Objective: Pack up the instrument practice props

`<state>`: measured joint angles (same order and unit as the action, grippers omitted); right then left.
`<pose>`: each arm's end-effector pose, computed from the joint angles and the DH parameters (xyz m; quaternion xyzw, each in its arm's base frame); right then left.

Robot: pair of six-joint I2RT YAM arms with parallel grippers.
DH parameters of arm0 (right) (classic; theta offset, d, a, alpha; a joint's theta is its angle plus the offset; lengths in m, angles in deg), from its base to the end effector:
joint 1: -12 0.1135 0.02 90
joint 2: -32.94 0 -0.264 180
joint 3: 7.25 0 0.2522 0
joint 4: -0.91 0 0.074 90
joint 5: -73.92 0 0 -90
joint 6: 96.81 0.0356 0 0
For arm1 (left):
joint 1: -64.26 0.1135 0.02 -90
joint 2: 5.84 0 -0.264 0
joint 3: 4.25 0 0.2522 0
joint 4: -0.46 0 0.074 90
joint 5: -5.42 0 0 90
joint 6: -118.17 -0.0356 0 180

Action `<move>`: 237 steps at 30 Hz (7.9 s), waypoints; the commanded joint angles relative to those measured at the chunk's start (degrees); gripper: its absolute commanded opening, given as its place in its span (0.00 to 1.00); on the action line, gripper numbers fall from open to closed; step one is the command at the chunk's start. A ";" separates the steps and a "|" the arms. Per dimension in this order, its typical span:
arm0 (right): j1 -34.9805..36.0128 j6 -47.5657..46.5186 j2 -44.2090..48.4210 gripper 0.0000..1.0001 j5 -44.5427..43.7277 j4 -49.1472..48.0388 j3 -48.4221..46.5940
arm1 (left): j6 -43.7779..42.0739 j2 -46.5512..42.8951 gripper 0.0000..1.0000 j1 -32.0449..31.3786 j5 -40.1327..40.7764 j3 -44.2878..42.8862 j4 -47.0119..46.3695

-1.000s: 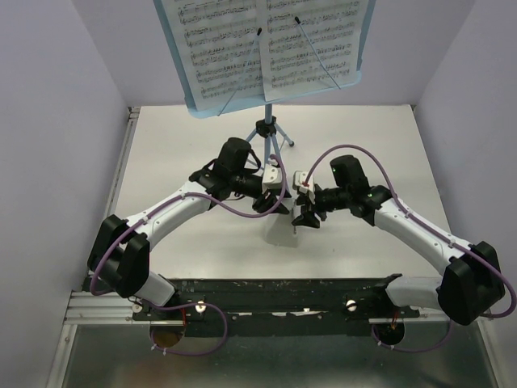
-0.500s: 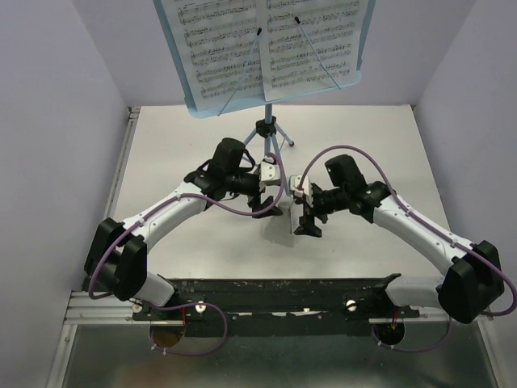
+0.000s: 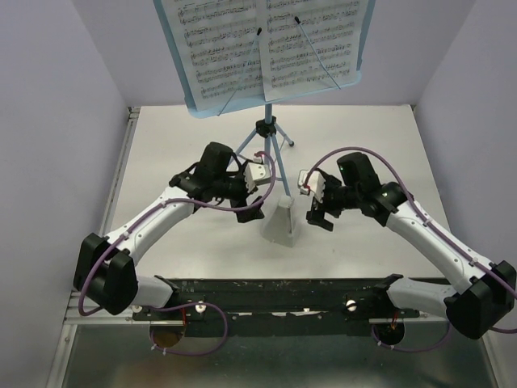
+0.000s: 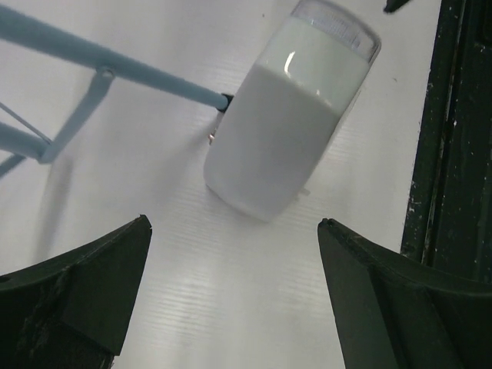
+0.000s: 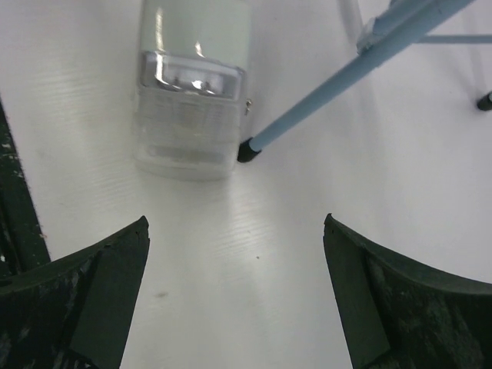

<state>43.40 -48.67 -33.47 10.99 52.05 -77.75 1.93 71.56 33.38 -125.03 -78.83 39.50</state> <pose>0.1946 0.1378 0.2961 -0.6086 0.6749 0.1844 0.3743 0.2367 -0.1685 0.2913 0.5334 0.6851 -0.3309 0.3696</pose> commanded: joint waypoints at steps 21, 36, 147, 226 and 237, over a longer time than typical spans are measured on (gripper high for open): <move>-0.11 -17.72 -10.13 1.00 -17.06 4.44 -6.63 | 13.05 -2.00 0.99 0.02 9.40 8.70 -6.98; -0.20 -15.35 -8.39 1.00 7.21 12.18 -9.45 | 9.72 11.44 0.99 -6.03 6.78 -3.24 -15.17; 3.32 -15.26 -22.09 0.64 4.31 40.31 -25.01 | 1.37 -5.95 0.99 0.99 1.16 16.08 -17.98; -1.16 6.63 -13.84 0.00 19.25 -12.87 -7.44 | 1.10 4.59 0.99 -1.03 -2.79 14.32 -21.67; -1.25 2.49 -5.67 0.00 14.60 -6.28 -3.13 | -0.74 5.91 0.99 -1.65 -6.39 14.50 -19.92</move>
<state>41.96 -43.95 -44.03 27.99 44.43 -82.23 2.74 76.77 32.25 -128.22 -64.28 19.80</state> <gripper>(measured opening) 0.585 0.990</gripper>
